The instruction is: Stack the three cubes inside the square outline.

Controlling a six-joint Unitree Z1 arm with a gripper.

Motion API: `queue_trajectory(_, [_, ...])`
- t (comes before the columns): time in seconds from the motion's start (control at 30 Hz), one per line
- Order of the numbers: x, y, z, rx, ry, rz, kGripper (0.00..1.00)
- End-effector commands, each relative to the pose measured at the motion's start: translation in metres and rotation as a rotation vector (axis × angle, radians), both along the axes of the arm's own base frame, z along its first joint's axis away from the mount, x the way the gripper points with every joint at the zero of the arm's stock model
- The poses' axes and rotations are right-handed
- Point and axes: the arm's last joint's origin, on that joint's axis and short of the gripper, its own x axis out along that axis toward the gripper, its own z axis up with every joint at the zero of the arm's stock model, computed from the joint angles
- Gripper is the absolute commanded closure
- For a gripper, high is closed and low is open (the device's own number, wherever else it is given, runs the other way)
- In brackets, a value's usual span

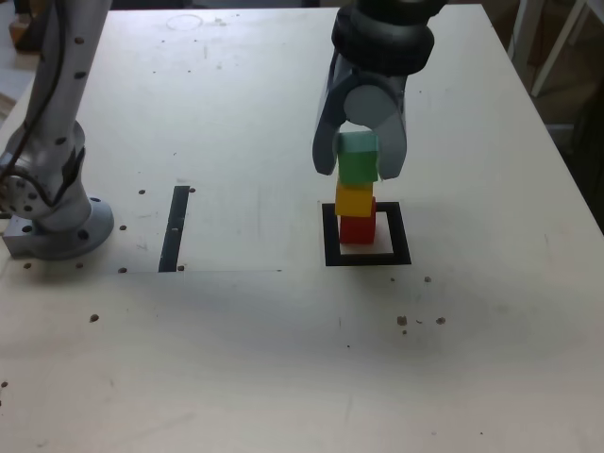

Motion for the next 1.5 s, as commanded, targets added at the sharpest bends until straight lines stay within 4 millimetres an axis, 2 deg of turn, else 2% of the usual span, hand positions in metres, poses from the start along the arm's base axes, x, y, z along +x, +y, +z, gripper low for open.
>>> queue_trajectory(0.0, [0.0, -0.001, 0.0, 0.002, 0.007, -0.001, 0.0])
queue_trajectory(0.27, [-0.003, -0.001, 0.001, 0.004, 0.004, -0.002, 0.0])
queue_trajectory(0.4, [-0.013, 0.0, 0.012, 0.019, -0.017, -0.001, 0.0])
queue_trajectory(0.63, [-0.06, 0.005, 0.039, 0.072, -0.055, 0.022, 0.0])
queue_trajectory(0.83, [-0.105, 0.009, 0.042, 0.095, -0.05, 0.043, 0.0])
queue_trajectory(0.97, [-0.136, 0.011, 0.03, 0.1, -0.036, 0.06, 0.0])
queue_trajectory(1.2, [-0.185, 0.013, -0.002, 0.088, -0.044, 0.094, 0.0])
queue_trajectory(1.47, [-0.216, 0.013, -0.056, 0.049, -0.031, 0.112, 0.0])
